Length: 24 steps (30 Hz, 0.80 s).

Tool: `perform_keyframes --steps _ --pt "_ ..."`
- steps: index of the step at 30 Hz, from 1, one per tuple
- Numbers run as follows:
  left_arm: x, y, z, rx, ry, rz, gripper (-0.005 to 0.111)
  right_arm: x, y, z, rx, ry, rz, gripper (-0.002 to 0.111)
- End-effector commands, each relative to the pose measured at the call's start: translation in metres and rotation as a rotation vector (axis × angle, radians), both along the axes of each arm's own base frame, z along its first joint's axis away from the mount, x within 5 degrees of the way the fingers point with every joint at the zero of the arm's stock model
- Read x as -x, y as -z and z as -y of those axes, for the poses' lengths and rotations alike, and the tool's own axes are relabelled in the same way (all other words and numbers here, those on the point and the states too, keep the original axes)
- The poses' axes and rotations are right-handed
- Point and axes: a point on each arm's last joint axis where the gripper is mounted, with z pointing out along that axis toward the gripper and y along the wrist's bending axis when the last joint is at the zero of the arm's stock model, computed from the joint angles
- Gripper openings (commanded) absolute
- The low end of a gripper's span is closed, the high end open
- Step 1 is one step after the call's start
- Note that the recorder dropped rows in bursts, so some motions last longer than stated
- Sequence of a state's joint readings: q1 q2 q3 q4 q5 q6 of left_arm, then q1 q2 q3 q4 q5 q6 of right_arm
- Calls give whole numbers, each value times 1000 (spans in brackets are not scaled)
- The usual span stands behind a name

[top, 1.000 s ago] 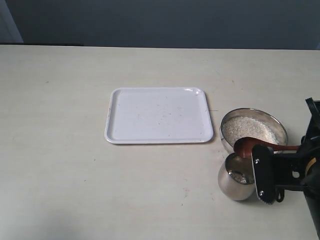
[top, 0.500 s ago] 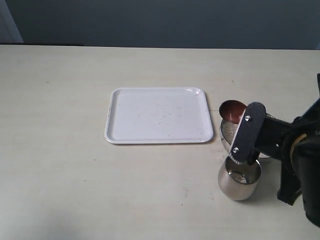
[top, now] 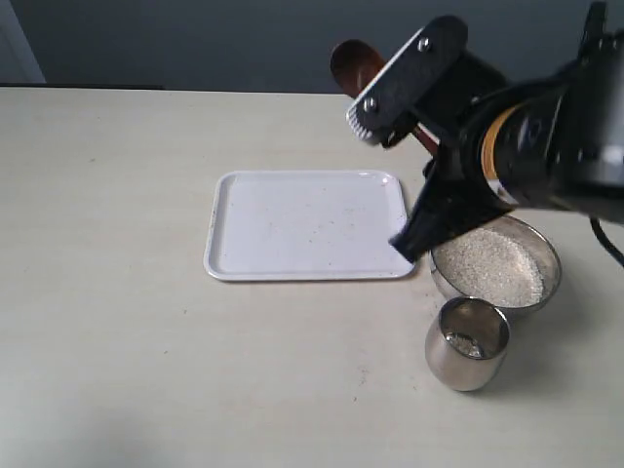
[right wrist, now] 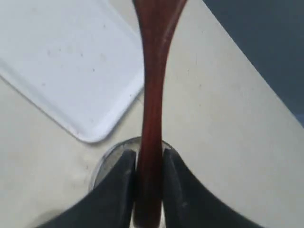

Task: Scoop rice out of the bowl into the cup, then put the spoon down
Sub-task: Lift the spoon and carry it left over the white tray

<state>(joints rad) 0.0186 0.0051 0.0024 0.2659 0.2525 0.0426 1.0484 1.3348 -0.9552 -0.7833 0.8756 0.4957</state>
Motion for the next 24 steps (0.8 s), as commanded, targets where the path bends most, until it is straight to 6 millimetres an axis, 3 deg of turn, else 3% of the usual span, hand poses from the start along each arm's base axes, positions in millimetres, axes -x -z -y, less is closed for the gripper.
perform_keyframes --steps 1,5,8,11,12,18,24 --pt "0 -2 1 8 13 19 1 -39 -8 -9 -187 42 -3 -1" --pt "0 -2 1 8 13 19 1 -77 -1 -26 -325 62 -24 -1" --pt "0 -2 1 8 13 19 1 -108 26 -46 -331 135 -129 -1" --pt "0 -2 1 8 13 19 1 -122 49 -60 -264 144 -199 -1" --pt "0 -2 1 8 13 19 1 -130 68 -70 -199 136 -261 -1" --pt "0 -2 1 8 13 19 1 -153 126 -95 3 180 -471 -1" --pt "0 -2 1 8 13 19 1 -154 139 -103 4 157 -530 -1"
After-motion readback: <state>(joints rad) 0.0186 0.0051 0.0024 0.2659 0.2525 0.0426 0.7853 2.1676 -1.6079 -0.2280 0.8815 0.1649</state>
